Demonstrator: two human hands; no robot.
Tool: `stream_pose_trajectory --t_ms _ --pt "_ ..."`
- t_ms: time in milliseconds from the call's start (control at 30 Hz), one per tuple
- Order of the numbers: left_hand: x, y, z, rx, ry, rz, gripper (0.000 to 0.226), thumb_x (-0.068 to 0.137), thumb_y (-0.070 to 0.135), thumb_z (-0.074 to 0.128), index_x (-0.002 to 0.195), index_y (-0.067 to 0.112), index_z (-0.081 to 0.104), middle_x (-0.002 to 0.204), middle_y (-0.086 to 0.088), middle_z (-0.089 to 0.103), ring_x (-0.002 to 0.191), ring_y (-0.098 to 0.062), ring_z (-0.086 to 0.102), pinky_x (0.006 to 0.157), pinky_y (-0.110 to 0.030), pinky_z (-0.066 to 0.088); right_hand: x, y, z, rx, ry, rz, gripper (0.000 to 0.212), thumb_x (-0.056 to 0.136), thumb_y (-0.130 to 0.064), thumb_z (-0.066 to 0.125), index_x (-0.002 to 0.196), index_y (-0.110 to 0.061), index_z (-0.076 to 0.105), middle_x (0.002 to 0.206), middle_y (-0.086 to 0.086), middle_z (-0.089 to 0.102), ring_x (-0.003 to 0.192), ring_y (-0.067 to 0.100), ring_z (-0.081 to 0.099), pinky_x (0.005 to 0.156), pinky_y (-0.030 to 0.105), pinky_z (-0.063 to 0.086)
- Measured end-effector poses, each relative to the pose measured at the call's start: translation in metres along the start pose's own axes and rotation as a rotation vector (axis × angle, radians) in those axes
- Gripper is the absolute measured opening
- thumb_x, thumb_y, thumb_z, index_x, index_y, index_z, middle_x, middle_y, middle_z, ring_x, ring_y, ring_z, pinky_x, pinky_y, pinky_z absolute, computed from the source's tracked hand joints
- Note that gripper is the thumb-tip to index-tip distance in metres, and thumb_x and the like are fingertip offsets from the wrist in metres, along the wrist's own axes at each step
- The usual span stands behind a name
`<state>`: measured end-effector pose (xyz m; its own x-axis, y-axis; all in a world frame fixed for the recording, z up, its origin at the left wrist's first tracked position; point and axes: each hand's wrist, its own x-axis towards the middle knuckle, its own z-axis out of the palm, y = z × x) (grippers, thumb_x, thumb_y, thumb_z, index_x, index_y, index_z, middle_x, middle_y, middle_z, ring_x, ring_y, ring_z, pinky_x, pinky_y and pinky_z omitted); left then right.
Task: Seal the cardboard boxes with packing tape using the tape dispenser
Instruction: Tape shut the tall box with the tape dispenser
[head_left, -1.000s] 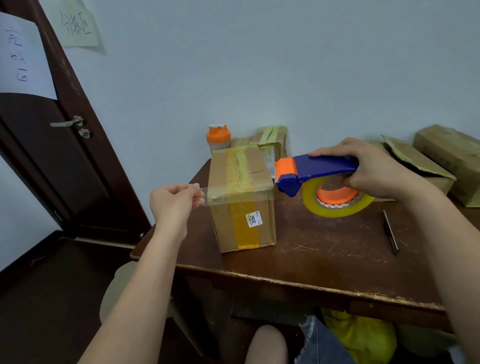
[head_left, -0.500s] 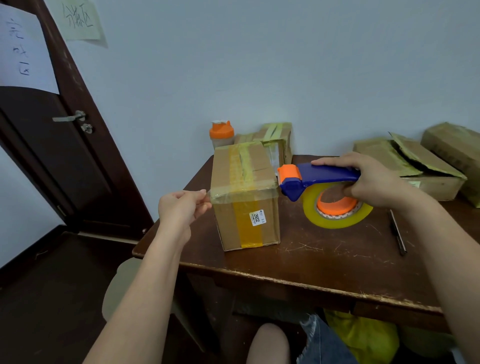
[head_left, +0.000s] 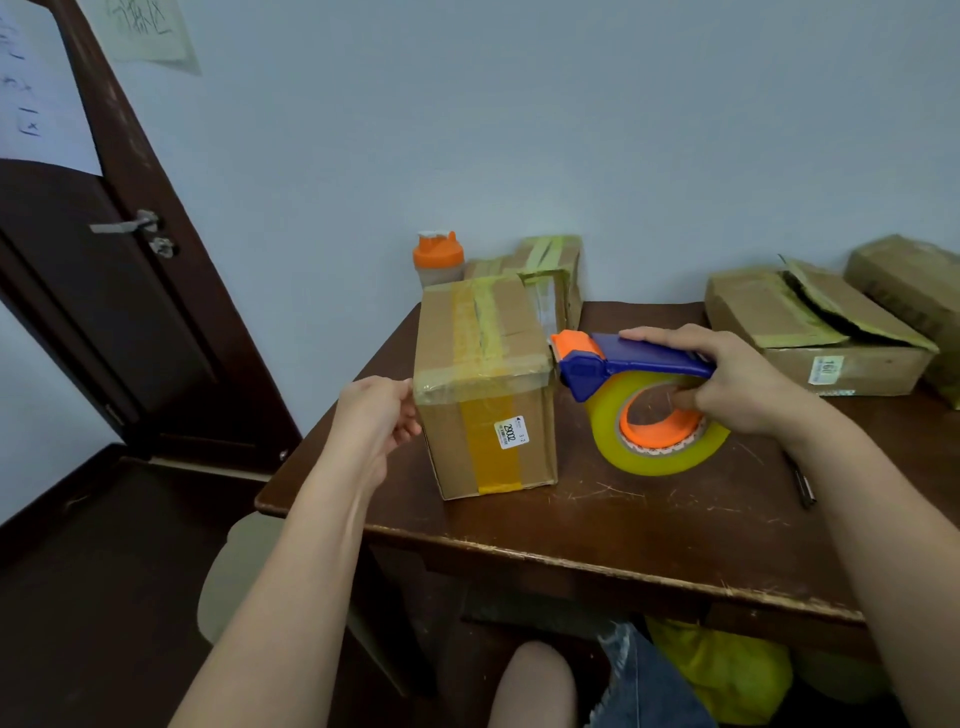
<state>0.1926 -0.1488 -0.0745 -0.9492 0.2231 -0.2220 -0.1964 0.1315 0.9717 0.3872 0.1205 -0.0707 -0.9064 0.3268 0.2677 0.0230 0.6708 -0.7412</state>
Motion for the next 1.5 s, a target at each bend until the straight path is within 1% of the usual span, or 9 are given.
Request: stream_pose_trajectory --t_ms 233,467,633,733,800,933,1267,1400,1500 --pt "-0.007 -0.013 0.009 0.005 0.029 0.103 0.024 0.103 0.023 0.042 0.083 0.013 0.048 0.055 0.003 0.039 0.046 -0.011 0.036 0.050 -0.027 0.035 -0.002 0.011 0.010 0.048 0.003 0.043 0.083 0.075 0.017 0.066 0.123 -0.050 0.054 0.122 -0.005 0.055 0.104 0.015 0.057 0.067 0.008 0.043" --pt "-0.015 -0.018 0.006 0.003 0.005 0.015 0.016 0.098 0.021 0.045 0.103 0.010 0.056 0.054 0.004 0.044 0.046 -0.012 0.041 0.049 -0.027 0.034 -0.004 0.012 0.011 0.081 0.003 0.043 0.084 0.075 0.018 0.066 0.122 -0.050 0.055 0.122 -0.003 0.056 0.103 0.012 0.058 0.069 0.012 0.046" --pt "-0.024 -0.009 0.004 0.108 0.264 0.551 0.022 0.097 0.008 0.052 0.112 0.021 0.061 0.104 0.008 0.060 0.099 -0.010 0.061 0.084 -0.022 0.050 -0.003 0.011 0.012 0.083 0.001 0.046 0.084 0.074 0.018 0.066 0.124 -0.049 0.055 0.121 -0.004 0.056 0.101 0.008 0.058 0.067 0.010 0.048" --pt "-0.035 -0.019 0.018 0.212 0.049 0.800 0.031 0.103 0.032 0.043 0.127 0.024 0.062 0.129 0.018 0.057 0.125 0.009 0.044 0.099 -0.004 0.032 -0.004 0.010 0.013 0.095 0.001 0.047 0.085 0.075 0.019 0.064 0.122 -0.051 0.055 0.119 -0.004 0.057 0.097 0.011 0.059 0.064 0.014 0.049" --pt "-0.028 -0.032 0.020 0.418 -0.005 0.927 0.041 0.101 0.042 0.039 0.131 0.024 0.060 0.135 0.020 0.051 0.137 0.005 0.030 0.111 -0.017 0.025 -0.004 0.009 0.016 0.106 -0.001 0.050 0.085 0.075 0.019 0.063 0.122 -0.051 0.055 0.120 -0.004 0.058 0.098 0.014 0.060 0.064 0.017 0.051" --pt "-0.020 -0.027 0.009 0.627 -0.006 1.041 0.044 0.102 0.042 0.039 0.133 0.018 0.059 0.138 0.007 0.054 0.138 -0.002 0.033 0.119 -0.041 0.026 -0.006 0.011 0.021 0.140 0.004 0.075 0.085 0.074 0.021 0.064 0.123 -0.047 0.056 0.124 -0.006 0.060 0.101 0.011 0.063 0.070 0.023 0.054" --pt "-0.044 -0.017 0.033 1.047 0.162 1.181 0.044 0.092 0.043 0.049 0.116 0.014 0.071 0.115 -0.010 0.071 0.107 -0.026 0.065 0.093 -0.035 0.049 -0.009 0.007 0.020 0.144 0.014 0.089 0.085 0.074 0.021 0.065 0.121 -0.049 0.057 0.125 -0.010 0.062 0.099 0.011 0.064 0.075 0.032 0.056" --pt "-0.044 -0.024 0.036 0.853 -0.041 1.135 0.050 0.093 0.044 0.042 0.130 0.017 0.061 0.136 0.000 0.059 0.131 -0.013 0.046 0.114 -0.031 0.022 -0.011 0.005 0.021 0.128 0.011 0.079 0.085 0.074 0.020 0.066 0.120 -0.051 0.055 0.124 -0.011 0.061 0.102 0.007 0.062 0.075 0.023 0.054" --pt "-0.032 -0.023 0.016 0.726 -0.110 1.143 0.045 0.096 0.042 0.037 0.129 0.021 0.060 0.134 0.008 0.058 0.128 0.001 0.042 0.115 -0.036 0.023 -0.011 -0.002 0.026 0.122 -0.022 0.057 0.085 0.074 0.020 0.065 0.122 -0.050 0.055 0.124 -0.011 0.059 0.102 0.011 0.063 0.075 0.029 0.055"
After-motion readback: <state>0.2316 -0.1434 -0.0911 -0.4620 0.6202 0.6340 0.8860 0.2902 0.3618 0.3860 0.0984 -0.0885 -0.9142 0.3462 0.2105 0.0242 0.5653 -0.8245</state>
